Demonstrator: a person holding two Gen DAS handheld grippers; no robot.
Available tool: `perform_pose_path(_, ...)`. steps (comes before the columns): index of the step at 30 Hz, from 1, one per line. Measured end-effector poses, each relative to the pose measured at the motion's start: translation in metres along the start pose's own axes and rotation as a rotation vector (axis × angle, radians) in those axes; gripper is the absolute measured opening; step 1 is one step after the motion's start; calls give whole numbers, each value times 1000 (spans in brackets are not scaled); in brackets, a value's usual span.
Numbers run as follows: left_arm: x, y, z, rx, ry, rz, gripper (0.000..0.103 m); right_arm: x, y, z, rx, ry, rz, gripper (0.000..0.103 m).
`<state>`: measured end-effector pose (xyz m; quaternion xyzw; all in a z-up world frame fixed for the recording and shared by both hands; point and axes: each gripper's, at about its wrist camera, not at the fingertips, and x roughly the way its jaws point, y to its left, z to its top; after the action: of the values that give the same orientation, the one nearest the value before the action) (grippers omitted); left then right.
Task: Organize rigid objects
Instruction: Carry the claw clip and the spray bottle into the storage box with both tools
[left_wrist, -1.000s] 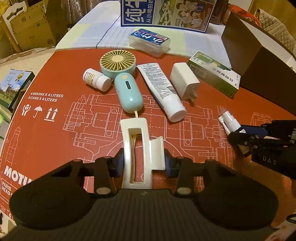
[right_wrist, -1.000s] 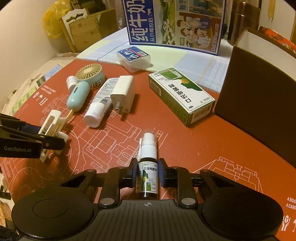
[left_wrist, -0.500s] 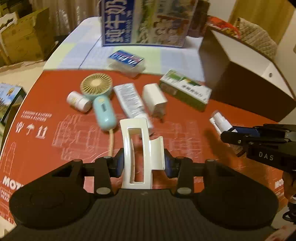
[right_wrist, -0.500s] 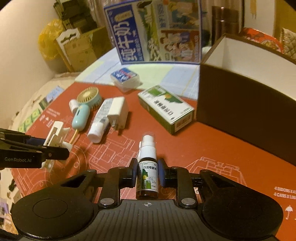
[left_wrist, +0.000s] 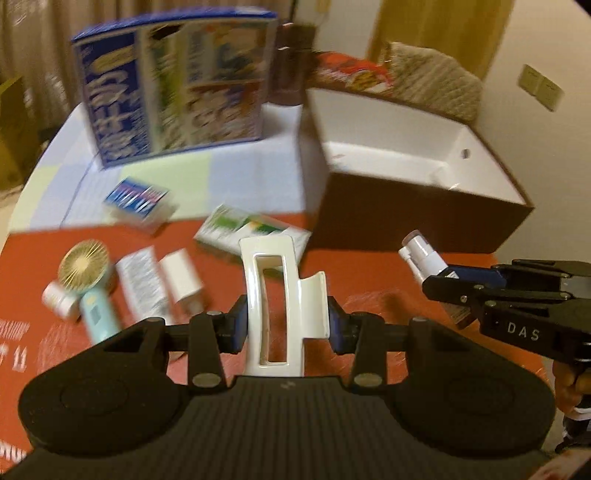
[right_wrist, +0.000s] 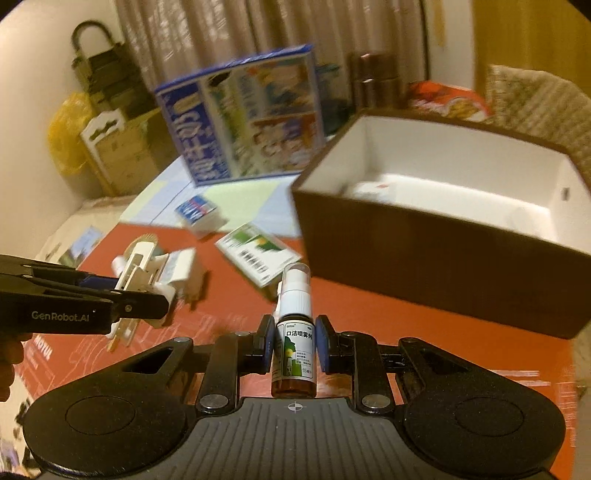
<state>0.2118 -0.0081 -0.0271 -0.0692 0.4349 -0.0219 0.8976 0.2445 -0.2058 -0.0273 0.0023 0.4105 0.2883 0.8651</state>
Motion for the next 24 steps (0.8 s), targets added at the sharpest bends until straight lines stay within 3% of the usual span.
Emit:
perform_pose_path(9,19,-55,58,102,-66,-82,37,-35,-55,28,71,-100,-72,20)
perform_pose_path(18,52,-98,114,168,-96,-96,37,-42,-111,68,124,-178,-129,20)
perform_pose_path(24,79,-122,137,214,-86,-90,37,-31,-139,85,148,-179,-151,20)
